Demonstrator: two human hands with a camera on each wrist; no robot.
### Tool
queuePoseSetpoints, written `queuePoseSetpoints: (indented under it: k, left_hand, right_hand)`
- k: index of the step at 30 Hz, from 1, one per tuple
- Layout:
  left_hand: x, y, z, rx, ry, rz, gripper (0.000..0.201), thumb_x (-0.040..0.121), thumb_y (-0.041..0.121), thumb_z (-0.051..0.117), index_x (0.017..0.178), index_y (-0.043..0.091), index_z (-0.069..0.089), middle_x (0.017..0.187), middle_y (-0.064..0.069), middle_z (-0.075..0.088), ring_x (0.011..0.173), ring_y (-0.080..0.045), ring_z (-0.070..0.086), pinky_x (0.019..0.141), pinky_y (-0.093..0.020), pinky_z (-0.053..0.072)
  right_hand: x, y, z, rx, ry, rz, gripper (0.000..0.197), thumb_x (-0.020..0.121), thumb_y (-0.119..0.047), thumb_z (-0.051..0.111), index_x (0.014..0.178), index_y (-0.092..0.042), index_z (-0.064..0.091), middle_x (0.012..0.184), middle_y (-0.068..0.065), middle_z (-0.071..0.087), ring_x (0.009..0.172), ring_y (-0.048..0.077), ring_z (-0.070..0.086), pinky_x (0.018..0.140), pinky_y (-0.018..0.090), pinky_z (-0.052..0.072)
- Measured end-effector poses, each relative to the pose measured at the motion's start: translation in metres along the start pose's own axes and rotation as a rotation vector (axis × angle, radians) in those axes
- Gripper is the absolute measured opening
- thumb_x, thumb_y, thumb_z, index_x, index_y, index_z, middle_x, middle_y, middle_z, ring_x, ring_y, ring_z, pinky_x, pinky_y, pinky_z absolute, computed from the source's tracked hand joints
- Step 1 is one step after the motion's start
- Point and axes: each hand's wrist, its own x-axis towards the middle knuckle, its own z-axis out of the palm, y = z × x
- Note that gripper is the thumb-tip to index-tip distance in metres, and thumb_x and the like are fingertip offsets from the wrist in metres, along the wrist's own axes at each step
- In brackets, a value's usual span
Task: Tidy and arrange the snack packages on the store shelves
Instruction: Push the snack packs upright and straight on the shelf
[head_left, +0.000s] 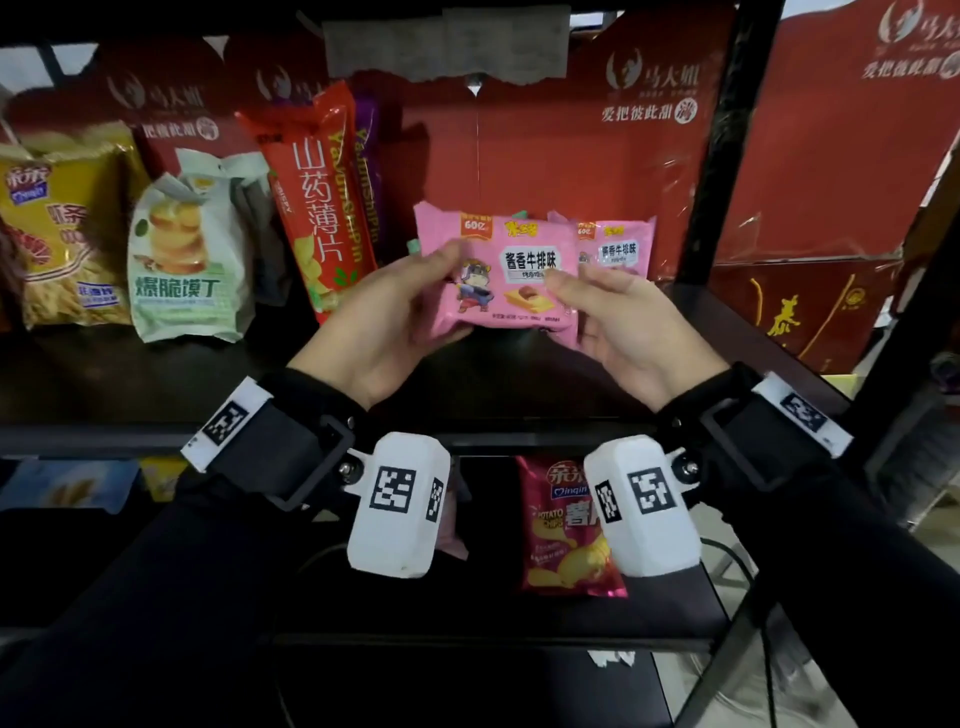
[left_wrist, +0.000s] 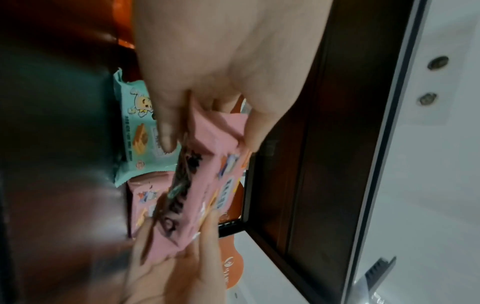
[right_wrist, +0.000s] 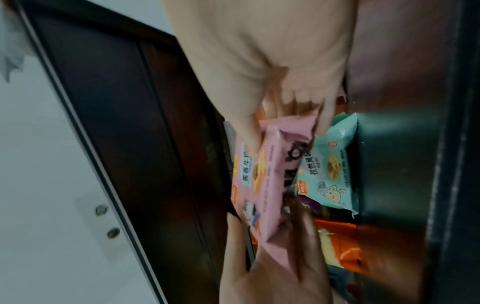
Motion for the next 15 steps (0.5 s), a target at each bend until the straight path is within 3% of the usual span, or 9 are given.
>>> queuePoseSetpoints:
  k: [3, 7, 10, 12, 15]
  left_hand:
    - [0.003, -0.006, -0.001, 0.062, 0.056, 0.03, 0.021, 0.094, 0.03, 0.055, 0.11, 0.022, 0.065, 0.101, 0.004, 0.074, 0.088, -0.009, 0.07, 0.077, -0.025, 0.053]
    - [0.006, -0.011, -0.005, 0.012, 0.068, 0.066, 0.027, 0.092, 0.026, 0.058, 0.116, 0.015, 0.065, 0.102, 0.001, 0.075, 0.091, -0.014, 0.072, 0.071, -0.026, 0.057]
    - [0.007, -0.016, -0.005, 0.003, 0.037, 0.045, 0.028, 0.089, 0.029, 0.059, 0.113, 0.017, 0.066, 0.099, 0.001, 0.075, 0.086, -0.012, 0.072, 0.07, -0.023, 0.056]
    - [0.007, -0.017, -0.005, -0.01, 0.031, 0.021, 0.021, 0.09, 0.031, 0.059, 0.107, 0.02, 0.067, 0.095, 0.003, 0.076, 0.082, -0.009, 0.071, 0.066, -0.022, 0.055]
    - [0.008, -0.02, -0.003, -0.044, 0.016, -0.019, 0.017, 0.093, 0.034, 0.057, 0.102, 0.023, 0.066, 0.095, 0.005, 0.076, 0.086, -0.008, 0.071, 0.068, -0.022, 0.057]
  right_hand:
    - [-0.001, 0.001, 0.005, -0.01, 0.058, -0.073, 0.015, 0.084, -0.014, 0.069, 0.098, -0.02, 0.065, 0.095, -0.001, 0.075, 0.081, 0.01, 0.071, 0.061, 0.02, 0.053]
    - [-0.001, -0.003, 0.001, 0.077, 0.039, -0.003, 0.023, 0.088, -0.031, 0.065, 0.108, -0.019, 0.063, 0.112, 0.003, 0.07, 0.093, 0.017, 0.067, 0.071, 0.025, 0.053]
    - [0.001, -0.005, -0.001, 0.188, 0.024, 0.054, 0.024, 0.091, -0.032, 0.06, 0.111, -0.018, 0.064, 0.11, 0.004, 0.072, 0.093, 0.017, 0.07, 0.069, 0.026, 0.055]
    - [0.001, -0.005, -0.001, 0.285, 0.015, 0.093, 0.021, 0.088, -0.029, 0.062, 0.105, -0.018, 0.068, 0.105, 0.005, 0.073, 0.091, 0.017, 0.071, 0.069, 0.027, 0.058]
    - [0.002, -0.006, 0.0, 0.443, -0.004, 0.131, 0.02, 0.086, -0.026, 0.065, 0.074, -0.018, 0.079, 0.09, 0.003, 0.076, 0.083, 0.016, 0.073, 0.071, 0.031, 0.058]
